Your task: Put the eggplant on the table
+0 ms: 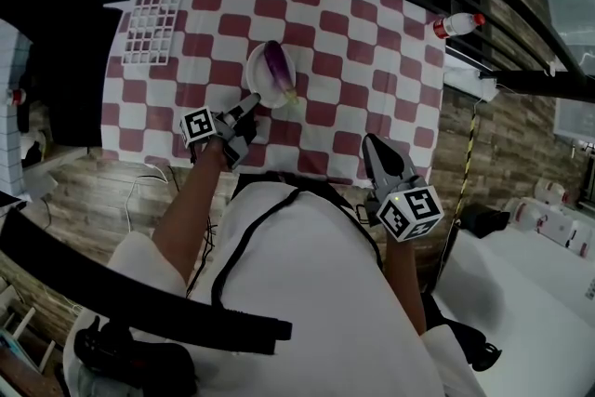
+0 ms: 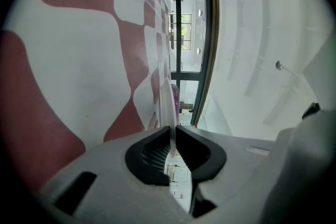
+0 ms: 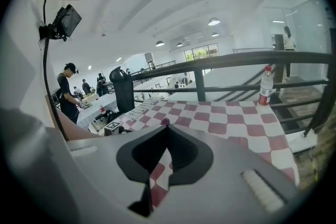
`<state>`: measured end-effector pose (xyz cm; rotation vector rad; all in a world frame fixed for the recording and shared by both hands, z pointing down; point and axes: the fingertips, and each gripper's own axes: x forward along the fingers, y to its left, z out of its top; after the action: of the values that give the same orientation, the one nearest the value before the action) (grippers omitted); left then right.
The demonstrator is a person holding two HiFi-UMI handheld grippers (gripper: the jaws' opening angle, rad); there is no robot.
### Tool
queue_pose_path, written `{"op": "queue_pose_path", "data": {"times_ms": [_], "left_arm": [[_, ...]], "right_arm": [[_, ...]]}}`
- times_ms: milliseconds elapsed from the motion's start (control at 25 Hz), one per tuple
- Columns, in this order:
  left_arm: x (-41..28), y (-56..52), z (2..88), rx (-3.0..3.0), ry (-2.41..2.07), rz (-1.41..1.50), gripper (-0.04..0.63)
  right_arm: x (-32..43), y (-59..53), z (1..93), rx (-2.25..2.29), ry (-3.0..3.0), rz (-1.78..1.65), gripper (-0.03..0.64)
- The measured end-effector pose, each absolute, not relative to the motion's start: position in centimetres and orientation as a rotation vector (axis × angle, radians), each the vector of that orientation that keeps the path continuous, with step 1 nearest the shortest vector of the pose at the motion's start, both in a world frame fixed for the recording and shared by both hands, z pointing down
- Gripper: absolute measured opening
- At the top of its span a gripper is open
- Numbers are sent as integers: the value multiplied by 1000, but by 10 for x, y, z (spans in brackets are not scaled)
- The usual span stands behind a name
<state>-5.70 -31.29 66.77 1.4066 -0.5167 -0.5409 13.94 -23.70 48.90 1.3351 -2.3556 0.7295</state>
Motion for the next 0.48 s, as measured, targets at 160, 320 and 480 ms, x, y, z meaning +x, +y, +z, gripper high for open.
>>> {"op": "queue_pose_path", "data": {"times_ms": [160,320,480], "left_arm": [[-58,-312,672,1393,-525,-530,38],[-60,-311,681,1387,-551,-495,35],[-64,-307,693,1352,-598,-434,32]], "right_arm": [[139,-238,490,1338,-2358,732,6],[138,-240,489,1342,-2361,731,6],[137,-240,488,1338,-2367,729,6]]}}
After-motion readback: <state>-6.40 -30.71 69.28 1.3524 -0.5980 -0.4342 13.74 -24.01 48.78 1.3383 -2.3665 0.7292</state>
